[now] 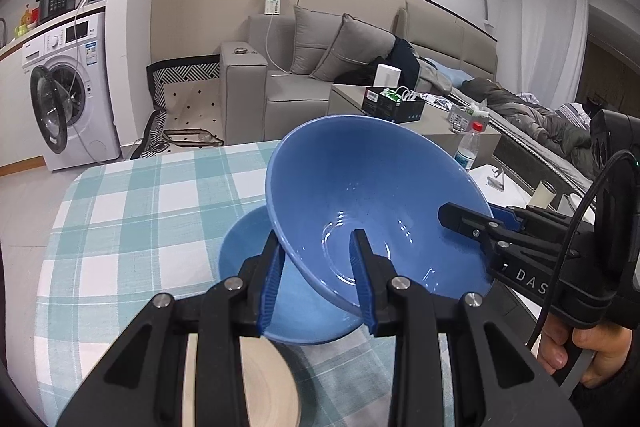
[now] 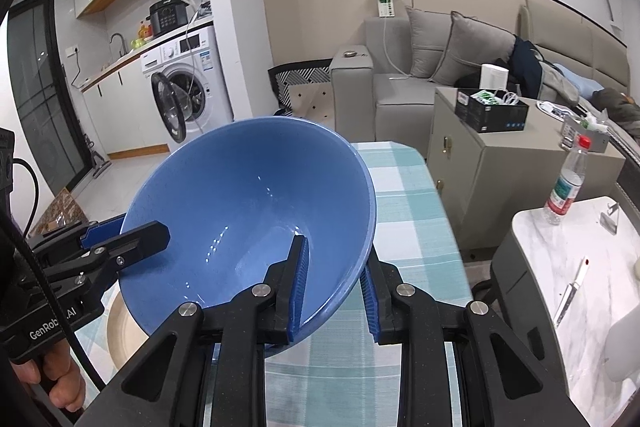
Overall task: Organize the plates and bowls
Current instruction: 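Lift and carry the blue bowl with both grippers over the stacked bowls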
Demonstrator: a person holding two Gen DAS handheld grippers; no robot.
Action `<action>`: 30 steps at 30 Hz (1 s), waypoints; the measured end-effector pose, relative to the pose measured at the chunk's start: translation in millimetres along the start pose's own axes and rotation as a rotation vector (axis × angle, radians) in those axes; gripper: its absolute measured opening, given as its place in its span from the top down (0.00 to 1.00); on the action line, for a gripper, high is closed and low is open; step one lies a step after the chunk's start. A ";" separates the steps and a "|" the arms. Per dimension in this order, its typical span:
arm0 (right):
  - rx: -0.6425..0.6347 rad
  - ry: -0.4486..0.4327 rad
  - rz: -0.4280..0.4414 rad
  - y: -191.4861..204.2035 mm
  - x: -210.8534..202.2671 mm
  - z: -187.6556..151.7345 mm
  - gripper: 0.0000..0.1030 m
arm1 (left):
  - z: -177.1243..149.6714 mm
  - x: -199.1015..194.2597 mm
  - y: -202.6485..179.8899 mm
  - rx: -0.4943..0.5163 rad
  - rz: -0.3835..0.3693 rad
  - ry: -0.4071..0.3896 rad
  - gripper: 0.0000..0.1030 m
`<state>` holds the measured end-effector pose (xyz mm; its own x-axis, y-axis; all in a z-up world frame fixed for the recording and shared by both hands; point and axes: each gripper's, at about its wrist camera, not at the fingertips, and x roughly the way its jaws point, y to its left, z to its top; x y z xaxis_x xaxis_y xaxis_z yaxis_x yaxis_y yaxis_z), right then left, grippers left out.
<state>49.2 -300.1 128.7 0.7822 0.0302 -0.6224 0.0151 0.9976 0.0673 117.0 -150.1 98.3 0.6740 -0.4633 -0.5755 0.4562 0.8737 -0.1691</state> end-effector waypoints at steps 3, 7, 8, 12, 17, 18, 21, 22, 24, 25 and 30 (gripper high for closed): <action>-0.011 0.017 0.010 9.2 8.4 -1.6 0.75 | -3.2 0.8 10.4 -0.021 0.011 0.006 0.69; -0.025 0.032 0.016 21.2 19.8 -3.2 0.75 | -7.4 3.5 21.8 -0.039 0.022 0.018 0.69; -0.029 0.038 0.018 24.1 23.2 -3.7 0.75 | -8.5 4.4 24.9 -0.046 0.022 0.020 0.69; -0.045 0.061 0.019 34.9 35.1 -6.9 0.75 | -12.3 9.6 35.8 -0.061 0.033 0.035 0.69; -0.058 0.083 0.024 44.3 47.0 -9.5 0.75 | -16.1 13.8 46.9 -0.081 0.043 0.046 0.69; -0.059 0.084 0.023 45.5 48.5 -9.8 0.75 | -16.9 15.4 48.2 -0.080 0.046 0.050 0.69; -0.065 0.092 0.018 50.3 52.5 -11.5 0.75 | -19.1 19.2 50.6 -0.081 0.052 0.057 0.69; -0.067 0.097 0.015 50.1 54.9 -11.7 0.75 | -20.0 21.7 51.7 -0.082 0.057 0.062 0.69; -0.072 0.106 0.009 50.6 59.7 -12.3 0.75 | -22.0 26.0 52.0 -0.079 0.069 0.071 0.69; -0.073 0.108 0.003 51.2 62.0 -13.3 0.75 | -22.8 28.1 52.2 -0.077 0.071 0.075 0.69; -0.078 0.120 -0.014 51.1 69.5 -15.6 0.75 | -25.7 37.7 55.4 -0.083 0.067 0.094 0.69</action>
<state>94.6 -246.0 76.7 0.7022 0.0191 -0.7118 -0.0268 0.9996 0.0004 152.8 -115.4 46.6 0.6421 -0.3911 -0.6594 0.3599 0.9132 -0.1912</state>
